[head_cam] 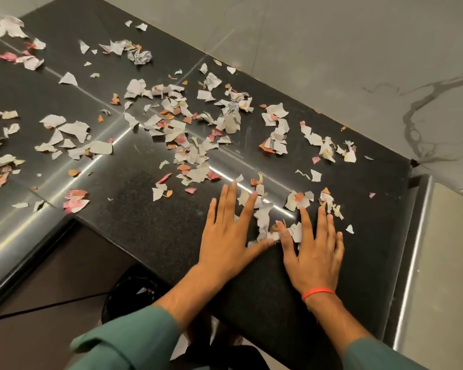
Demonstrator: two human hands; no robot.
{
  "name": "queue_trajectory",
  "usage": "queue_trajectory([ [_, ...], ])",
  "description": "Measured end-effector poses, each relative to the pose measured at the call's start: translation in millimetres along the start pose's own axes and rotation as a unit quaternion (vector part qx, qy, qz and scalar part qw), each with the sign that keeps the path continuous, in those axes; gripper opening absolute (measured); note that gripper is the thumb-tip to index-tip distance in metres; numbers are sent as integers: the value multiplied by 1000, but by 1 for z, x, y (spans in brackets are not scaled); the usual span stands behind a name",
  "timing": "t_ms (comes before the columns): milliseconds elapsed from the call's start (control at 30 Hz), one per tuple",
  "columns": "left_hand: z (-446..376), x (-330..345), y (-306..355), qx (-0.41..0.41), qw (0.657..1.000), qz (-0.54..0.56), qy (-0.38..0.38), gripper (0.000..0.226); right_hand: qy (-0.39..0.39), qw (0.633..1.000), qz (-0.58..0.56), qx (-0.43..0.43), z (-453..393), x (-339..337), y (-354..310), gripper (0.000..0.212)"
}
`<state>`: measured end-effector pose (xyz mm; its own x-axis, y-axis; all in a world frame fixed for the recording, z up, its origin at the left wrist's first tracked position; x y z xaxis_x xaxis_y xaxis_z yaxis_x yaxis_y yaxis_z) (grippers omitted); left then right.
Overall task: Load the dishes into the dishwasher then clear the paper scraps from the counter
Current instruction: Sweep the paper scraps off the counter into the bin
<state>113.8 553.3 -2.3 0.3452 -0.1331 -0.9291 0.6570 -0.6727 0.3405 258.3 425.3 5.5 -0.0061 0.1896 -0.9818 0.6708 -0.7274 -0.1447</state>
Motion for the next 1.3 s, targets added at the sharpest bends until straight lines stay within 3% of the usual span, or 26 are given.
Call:
queue_trajectory([
  [200, -21, -15, -14, -53, 981, 151, 112, 78, 7, 1000, 3, 2, 0, 0, 0, 76],
  [333, -27, -38, -79, -140, 969, 109, 174, 74, 5, 1000, 1, 1, 0, 0, 1, 75],
  [467, -43, -51, -138, -232, 961, 65, 136, 71, 3, 1000, 2, 1, 1, 1, 2, 75],
  [567, -50, -41, -129, -158, 984, -7, 79, 74, 1, 1000, 5, 1, 0, 1, 2, 75],
  [667, -47, -31, -91, -32, 999, 5, 31, 75, -3, 1000, 7, 2, 0, 1, 1, 76],
  [800, -33, -19, -34, 134, 989, 61, -25, 75, -7, 1000, 12, 1, 0, -1, 0, 78],
  [900, -28, -13, -19, 168, 981, 95, -18, 70, -5, 1000, 9, 3, 0, -1, 0, 78],
  [1000, -38, -19, -36, 81, 986, 138, 42, 64, -1, 1000, 6, 5, 0, -2, -1, 76],
  [1167, -87, -25, -82, -59, 990, 94, 84, 62, -1, 1000, 4, 5, 0, -1, 0, 76],
  [1300, -124, -19, -99, -88, 994, 37, 61, 69, -4, 1000, 6, 9, 0, 1, 1, 75],
])
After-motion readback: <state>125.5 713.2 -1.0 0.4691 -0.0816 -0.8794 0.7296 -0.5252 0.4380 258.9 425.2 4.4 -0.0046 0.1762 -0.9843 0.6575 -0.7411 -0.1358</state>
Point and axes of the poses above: each hand's wrist, its own z-axis away from the middle knuckle, its own x-axis out of the palm, y = z × x, the point moved 1 cm from there along -z, towards the middle knuckle, and after that the axes turned 10 degrees about y, right-handed, at the moved point
